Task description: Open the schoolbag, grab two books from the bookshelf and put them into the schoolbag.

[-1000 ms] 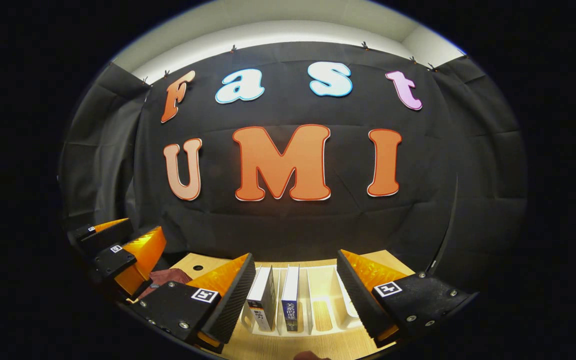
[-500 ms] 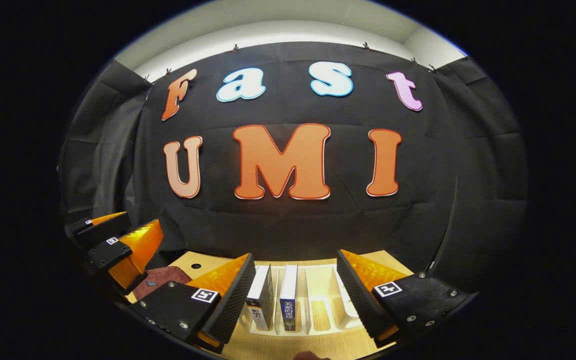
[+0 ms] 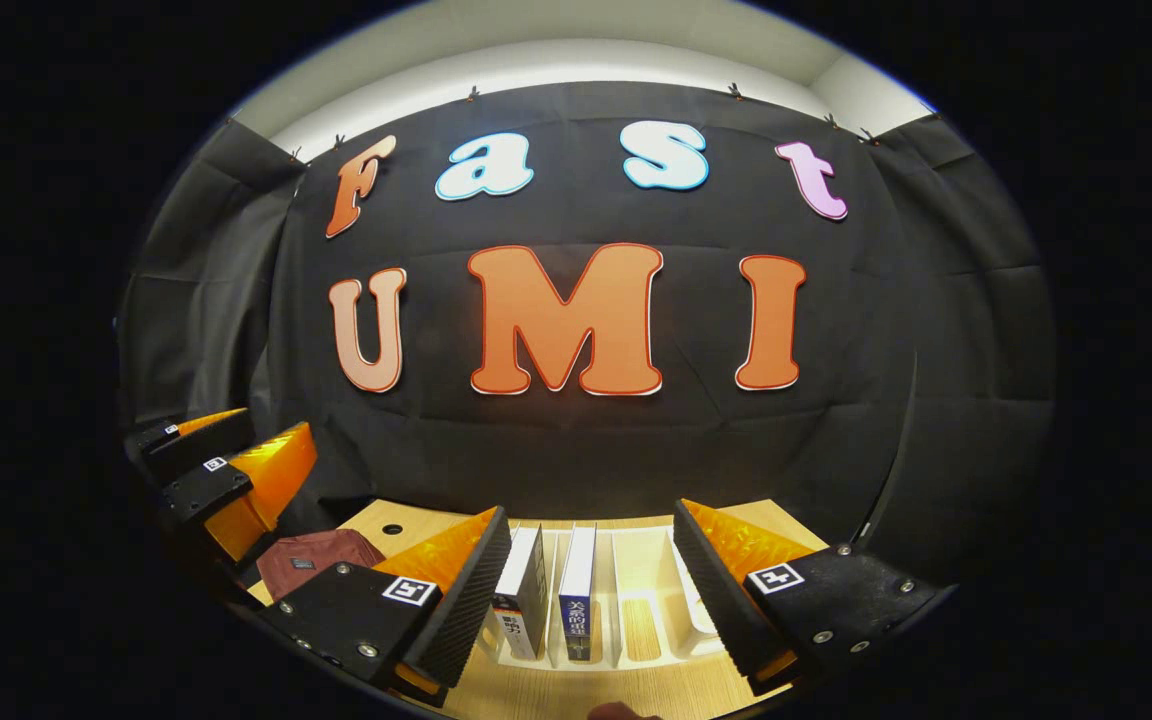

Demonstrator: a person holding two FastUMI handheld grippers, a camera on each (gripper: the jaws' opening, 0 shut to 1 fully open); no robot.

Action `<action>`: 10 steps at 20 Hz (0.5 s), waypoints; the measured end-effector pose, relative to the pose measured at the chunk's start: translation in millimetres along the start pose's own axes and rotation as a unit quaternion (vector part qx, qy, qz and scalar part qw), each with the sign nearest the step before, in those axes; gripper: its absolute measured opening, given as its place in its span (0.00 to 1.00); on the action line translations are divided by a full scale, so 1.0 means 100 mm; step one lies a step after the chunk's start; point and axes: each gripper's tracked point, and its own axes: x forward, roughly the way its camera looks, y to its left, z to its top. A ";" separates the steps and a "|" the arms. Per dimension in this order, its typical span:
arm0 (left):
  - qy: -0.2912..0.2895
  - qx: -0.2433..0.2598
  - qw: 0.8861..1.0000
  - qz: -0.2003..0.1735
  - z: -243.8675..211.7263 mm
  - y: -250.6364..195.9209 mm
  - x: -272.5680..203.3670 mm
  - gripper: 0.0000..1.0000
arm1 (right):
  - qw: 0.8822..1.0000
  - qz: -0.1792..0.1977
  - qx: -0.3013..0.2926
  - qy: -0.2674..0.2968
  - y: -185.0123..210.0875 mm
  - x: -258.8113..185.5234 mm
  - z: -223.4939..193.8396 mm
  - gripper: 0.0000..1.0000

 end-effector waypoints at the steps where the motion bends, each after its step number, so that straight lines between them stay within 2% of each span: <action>1: 0.004 0.000 1.000 0.001 -0.03 0.02 0.01 0.95 | 1.000 0.000 0.000 0.002 0.00 0.00 0.00 0.97; 3: 0.012 0.005 1.000 -0.002 -0.08 0.02 0.02 0.96 | 1.000 0.000 0.002 0.004 -0.01 -0.01 -0.04 1.00; 4: 0.019 0.010 1.000 -0.007 -0.14 0.01 0.02 0.95 | 1.000 -0.003 0.001 0.006 -0.02 0.00 -0.05 0.97; 7: 0.041 0.026 0.999 -0.018 -0.36 -0.02 -0.01 0.95 | 1.000 -0.001 0.005 0.010 -0.05 0.03 -0.09 0.97; 10: 0.074 0.066 0.995 -0.034 -0.68 -0.06 -0.06 0.96 | 1.000 0.000 0.008 0.019 -0.09 0.05 -0.19 0.97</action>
